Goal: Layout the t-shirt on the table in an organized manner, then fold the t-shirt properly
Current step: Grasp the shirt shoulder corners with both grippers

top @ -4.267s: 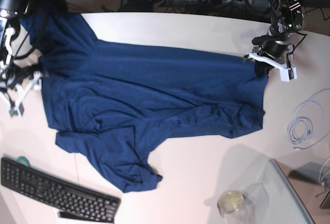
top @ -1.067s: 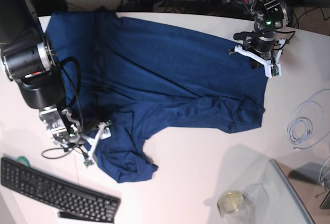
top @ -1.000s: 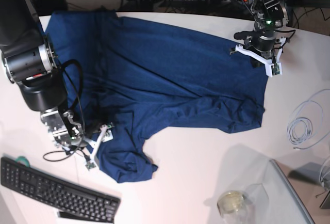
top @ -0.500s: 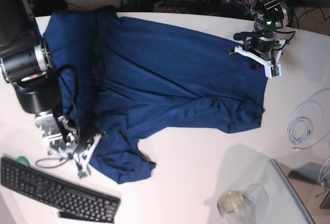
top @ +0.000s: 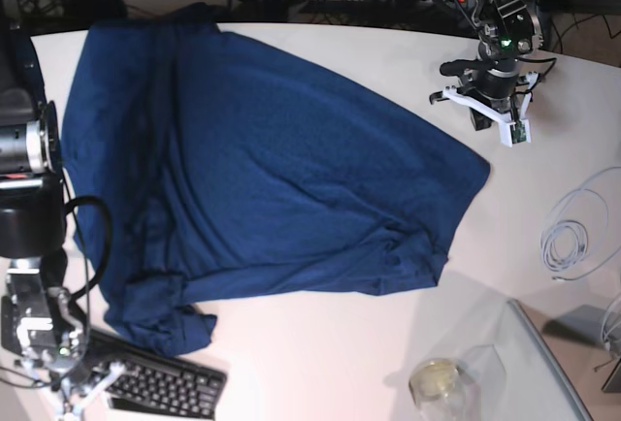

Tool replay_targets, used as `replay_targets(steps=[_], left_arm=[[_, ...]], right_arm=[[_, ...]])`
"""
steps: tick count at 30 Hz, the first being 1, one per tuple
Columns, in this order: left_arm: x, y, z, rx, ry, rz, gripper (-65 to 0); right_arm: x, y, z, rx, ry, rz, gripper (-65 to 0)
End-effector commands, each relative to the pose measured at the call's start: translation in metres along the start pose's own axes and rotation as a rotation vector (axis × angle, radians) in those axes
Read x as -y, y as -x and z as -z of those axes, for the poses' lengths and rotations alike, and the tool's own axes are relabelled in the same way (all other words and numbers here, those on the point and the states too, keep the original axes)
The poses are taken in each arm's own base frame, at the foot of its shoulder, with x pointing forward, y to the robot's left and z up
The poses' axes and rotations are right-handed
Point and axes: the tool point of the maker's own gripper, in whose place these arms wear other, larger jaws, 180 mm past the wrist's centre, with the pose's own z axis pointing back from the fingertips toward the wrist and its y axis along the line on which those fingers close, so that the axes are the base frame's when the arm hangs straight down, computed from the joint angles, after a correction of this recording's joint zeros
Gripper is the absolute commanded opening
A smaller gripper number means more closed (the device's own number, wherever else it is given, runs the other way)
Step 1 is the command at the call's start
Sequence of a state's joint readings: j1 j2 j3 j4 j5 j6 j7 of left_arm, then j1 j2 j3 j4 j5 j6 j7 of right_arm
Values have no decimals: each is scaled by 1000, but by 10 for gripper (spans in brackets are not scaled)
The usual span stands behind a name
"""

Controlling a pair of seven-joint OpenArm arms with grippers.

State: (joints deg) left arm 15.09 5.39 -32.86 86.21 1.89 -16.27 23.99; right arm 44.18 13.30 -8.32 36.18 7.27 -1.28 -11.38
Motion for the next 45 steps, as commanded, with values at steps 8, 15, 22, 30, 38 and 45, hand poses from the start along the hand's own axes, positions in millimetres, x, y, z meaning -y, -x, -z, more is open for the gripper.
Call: replay_targets(steps=[8,15,22,30,38,45], left_arm=[[7,-49,-6,134,0,-4,-650],[21,-88,6,209,25,-28,-650],[1,-95,5,224,-17,-40,-650],[-56,-69,-9,203,-47,-109,-574],[-47,-32,-9,168,181,-233,-26],[-38,-34,16,155,214,-310,-26]], right_arm=[[-10,20,-3,-23,-14,5,-363],[-62,63,-42,-110,-194,-71,-324],[-8,93,-119,-161,-94,46,-248],[30,191,-182,-271,-90,368,-81],[38,255,-218,-344,-71,386,-99],[39,278,-235,-398,-64,375,-99]])
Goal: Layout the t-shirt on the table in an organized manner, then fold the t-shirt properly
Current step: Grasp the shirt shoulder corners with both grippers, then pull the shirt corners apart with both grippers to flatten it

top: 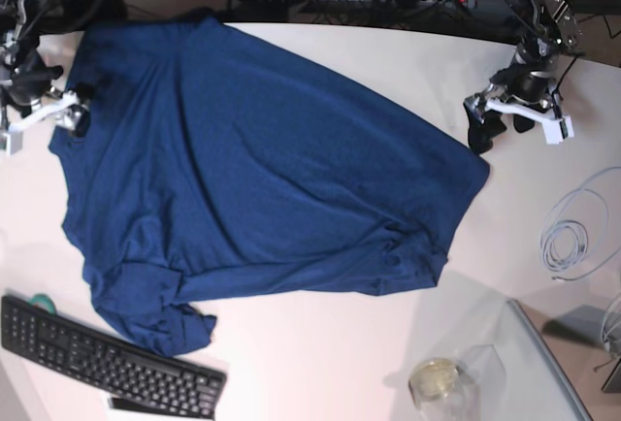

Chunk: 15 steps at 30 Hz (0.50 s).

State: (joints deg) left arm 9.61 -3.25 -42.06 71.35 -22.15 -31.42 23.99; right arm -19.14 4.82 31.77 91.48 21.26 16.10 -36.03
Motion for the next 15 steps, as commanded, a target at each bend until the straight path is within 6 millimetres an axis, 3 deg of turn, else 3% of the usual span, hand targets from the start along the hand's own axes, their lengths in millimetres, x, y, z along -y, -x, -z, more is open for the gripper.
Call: replay_targets(steps=[1,7,9,11,15], left_arm=[[3,-16,5,44,14,-1,-26],[33,7,36,-37,91,-33,-31],[37,11,40,-50,99,-42,-95],[35,11,40,-50,95,-46,-247],[23,8,30,-35,43,-33,-634]], right_arm=[[3,-9,-5,32,1,-9,-99],[10,9,-9,4,15,-8,-99],[11,10,-9,14,16,-9,-99],[12,18,-6,-7,17,2,-99],[24,57,12,-119,29,63,-99]])
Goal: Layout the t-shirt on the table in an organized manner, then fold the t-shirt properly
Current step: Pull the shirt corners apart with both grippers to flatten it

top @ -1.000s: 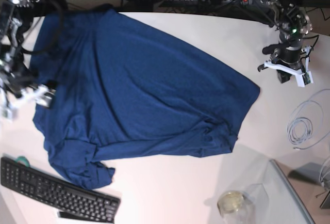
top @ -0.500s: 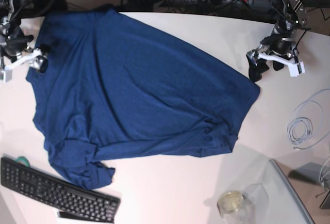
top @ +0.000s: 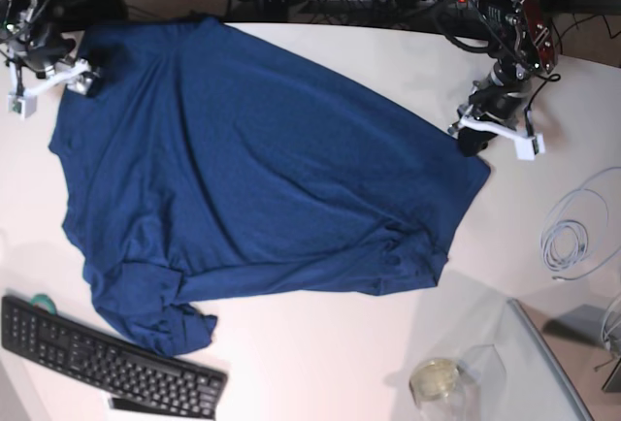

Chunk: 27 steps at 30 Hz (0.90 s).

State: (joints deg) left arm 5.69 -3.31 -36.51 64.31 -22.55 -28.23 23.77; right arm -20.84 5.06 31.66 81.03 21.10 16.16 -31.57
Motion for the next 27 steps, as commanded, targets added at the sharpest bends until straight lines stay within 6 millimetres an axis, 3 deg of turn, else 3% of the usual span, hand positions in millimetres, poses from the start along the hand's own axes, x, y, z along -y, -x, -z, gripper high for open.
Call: replay_targets(steps=[1,5,7,9,12,13,15,17,22,27], left_arm=[[-2,-21,-6,57,-13,23,-650],[-2,-41,-24,112,-52,78,-650],[4,-52,-30,143,-45,103,-650],[9,-54,-35,155,-44,112,-650],[12,-62,-39,184,-69,111,-650],[16,-59,-37,177,-65,109,-650],[23,-54,-33,160,-56,115,-650],[29,-50,-30,148,-45,120,-650],[36,-45,-26,135,-37,120,-650],[39,-50,-29,151,-31,125,-650]], right_arm=[[6,4,0,-24,6,4,-99],[1,22,-2,-62,-28,-16,-102],[-9,24,-1,-70,-86,-58,-149],[-14,28,0,-100,-111,-77,-297],[-16,26,1,-141,-112,-80,-609],[-17,26,0,-149,-114,-84,-650],[-21,17,0,-135,-121,-99,-623],[-22,11,-2,-117,-121,-108,-650],[-28,-7,-6,-86,-124,-133,-647],[-38,-46,-27,17,-116,-201,-647]])
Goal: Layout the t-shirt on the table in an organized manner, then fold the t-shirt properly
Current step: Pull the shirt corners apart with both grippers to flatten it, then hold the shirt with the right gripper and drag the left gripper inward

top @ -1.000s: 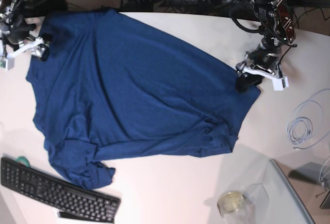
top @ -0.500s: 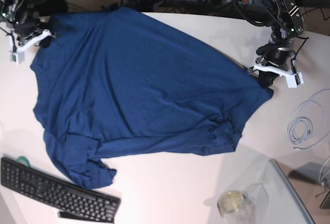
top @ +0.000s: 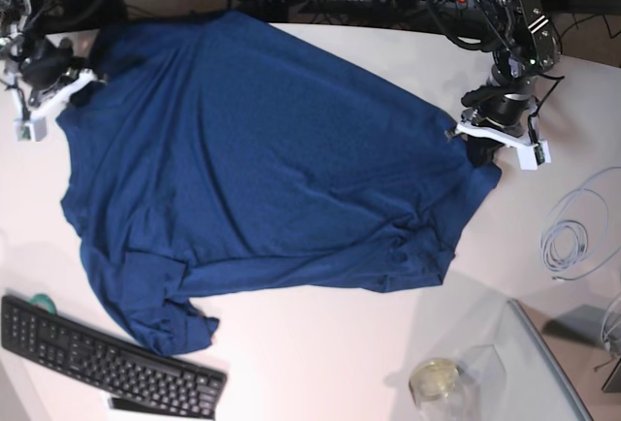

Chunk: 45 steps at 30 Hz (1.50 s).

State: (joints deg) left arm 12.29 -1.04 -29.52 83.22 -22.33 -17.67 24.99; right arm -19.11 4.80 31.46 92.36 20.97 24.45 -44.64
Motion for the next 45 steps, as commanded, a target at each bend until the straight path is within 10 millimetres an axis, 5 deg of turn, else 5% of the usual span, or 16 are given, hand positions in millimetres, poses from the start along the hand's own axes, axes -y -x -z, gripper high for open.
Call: replay_targets(steps=[1,11,14,18,22,26,31,38,45], left_arm=[[3,-24,-4,68,9,16,-650],[55,-92,-20,118,70,88,-650],[64,-100,-3,86,81,48,-650],[69,-78,34,-22,67,-43,-650],[87,-63,60,-85,98,-47,-650],[101,-52,73,-117,124,-50,-650],[107,-41,89,-171,132,-73,-650],[118,-60,110,-165,149,-102,-650],[109,-56,129,-105,106,-161,-614]], right_arm=[[1,-19,-10,46,6,-28,-647],[-15,-130,-37,133,32,-145,-647],[-12,-167,-23,146,17,-91,-647],[-15,-188,22,84,23,-121,-647],[-24,-174,64,31,13,-155,-647],[-23,-161,78,5,8,-144,-647],[-23,-155,83,-4,2,-135,-647],[-23,-155,82,-2,3,-138,-647],[-22,-154,82,-6,3,-145,-648]])
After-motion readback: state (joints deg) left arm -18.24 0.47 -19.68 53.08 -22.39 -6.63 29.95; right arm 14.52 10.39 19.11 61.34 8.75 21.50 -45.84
